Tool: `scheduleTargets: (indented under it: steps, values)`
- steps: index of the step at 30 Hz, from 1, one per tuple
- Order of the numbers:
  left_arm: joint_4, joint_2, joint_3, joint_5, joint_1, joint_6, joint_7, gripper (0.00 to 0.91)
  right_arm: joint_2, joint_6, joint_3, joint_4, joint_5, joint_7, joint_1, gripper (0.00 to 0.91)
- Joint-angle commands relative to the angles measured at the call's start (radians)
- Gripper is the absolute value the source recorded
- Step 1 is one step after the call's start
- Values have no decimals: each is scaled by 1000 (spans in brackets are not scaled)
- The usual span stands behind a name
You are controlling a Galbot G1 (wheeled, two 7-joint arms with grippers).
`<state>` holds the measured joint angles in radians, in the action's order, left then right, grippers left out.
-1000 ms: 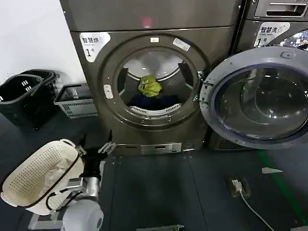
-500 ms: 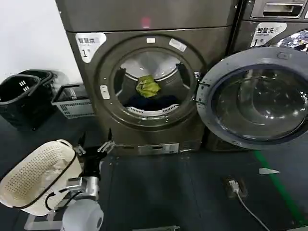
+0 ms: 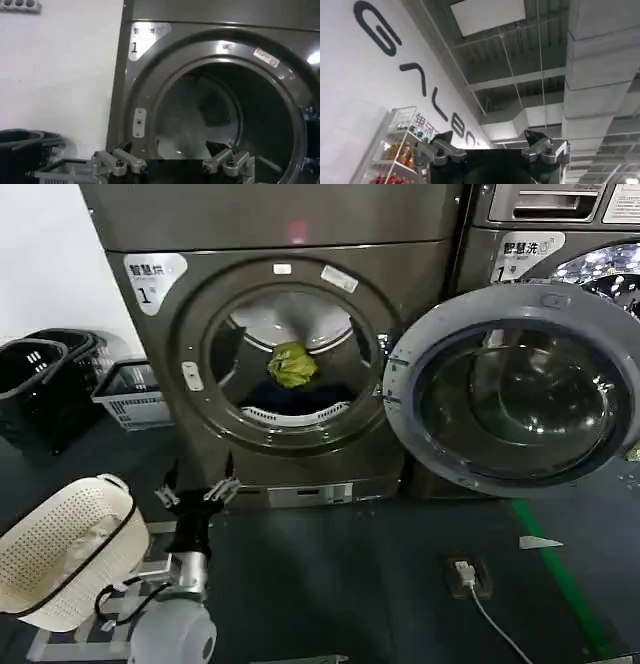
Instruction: Grasp the clothes from the dryer.
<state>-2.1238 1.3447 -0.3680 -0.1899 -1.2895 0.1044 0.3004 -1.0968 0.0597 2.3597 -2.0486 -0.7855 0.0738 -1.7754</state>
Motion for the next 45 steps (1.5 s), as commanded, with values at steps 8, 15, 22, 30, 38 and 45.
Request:
scheduleTargets:
  steps: [8, 15, 22, 30, 38, 45]
  values:
    - [2, 10, 2, 2, 3, 1, -2, 907, -3, -2, 2, -1, -2, -5, 0, 907]
    - [-2, 19, 4, 4, 1, 0, -4, 907, -2, -3, 10, 1, -7, -8, -3, 907]
    - [-4, 26, 6, 8, -1, -7, -11, 907, -4, -13, 10, 1, -9, -7, -7, 907]
    - [-1, 22, 6, 24, 9, -29, -28, 907, -4, -66, 6, -1, -22, -34, -6, 907]
    - [5, 25, 5, 40, 14, -33, -28, 907, -2, -72, -2, -6, -19, -39, -4, 907]
    - [7, 28, 5, 39, 21, -30, -28, 907, -5, -75, -5, -12, -18, -39, -2, 907]
